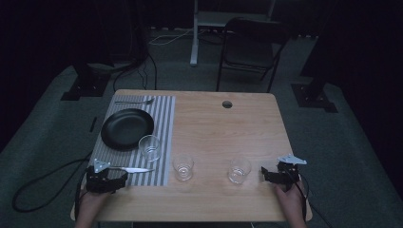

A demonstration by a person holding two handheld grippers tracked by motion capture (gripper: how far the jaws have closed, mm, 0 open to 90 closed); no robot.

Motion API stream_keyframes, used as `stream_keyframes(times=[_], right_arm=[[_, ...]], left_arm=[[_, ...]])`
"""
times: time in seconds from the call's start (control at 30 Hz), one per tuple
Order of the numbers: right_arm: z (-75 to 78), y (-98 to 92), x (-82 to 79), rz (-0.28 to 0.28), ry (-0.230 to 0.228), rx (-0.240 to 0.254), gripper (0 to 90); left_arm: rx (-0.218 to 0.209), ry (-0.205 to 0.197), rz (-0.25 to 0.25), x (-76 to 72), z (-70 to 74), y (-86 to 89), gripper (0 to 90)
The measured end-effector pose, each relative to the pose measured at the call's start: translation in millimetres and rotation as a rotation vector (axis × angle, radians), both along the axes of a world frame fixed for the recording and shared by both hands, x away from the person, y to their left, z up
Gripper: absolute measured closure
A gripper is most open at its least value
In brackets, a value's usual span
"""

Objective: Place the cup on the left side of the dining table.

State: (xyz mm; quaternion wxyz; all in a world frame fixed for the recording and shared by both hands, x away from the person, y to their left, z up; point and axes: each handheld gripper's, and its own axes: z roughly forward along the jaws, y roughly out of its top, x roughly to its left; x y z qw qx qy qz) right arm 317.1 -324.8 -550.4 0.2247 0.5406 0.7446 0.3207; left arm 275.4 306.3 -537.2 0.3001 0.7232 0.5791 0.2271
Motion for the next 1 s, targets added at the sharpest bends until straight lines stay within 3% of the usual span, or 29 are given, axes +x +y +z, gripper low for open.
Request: stream_keyframes(times=[0.27, 0.6, 1.0], right_arm=[[0.0, 0.0, 0.0, 0.000, 0.000, 0.000, 12.0], [0.0, 0.0, 0.0, 0.000, 0.000, 0.000, 12.0], [0.0, 0.0, -0.1, 0.000, 0.001, 0.000, 12.0]], left_arm=[[0.013, 0.019, 0.042, -5.1, -4.4, 6.9, 9.5], [0.026, -0.016, 0.049, -9.7, -8.2, 7.2, 9.3], [0.028, -0.017, 0.060, -11.2, -8.5, 5.9, 9.4]])
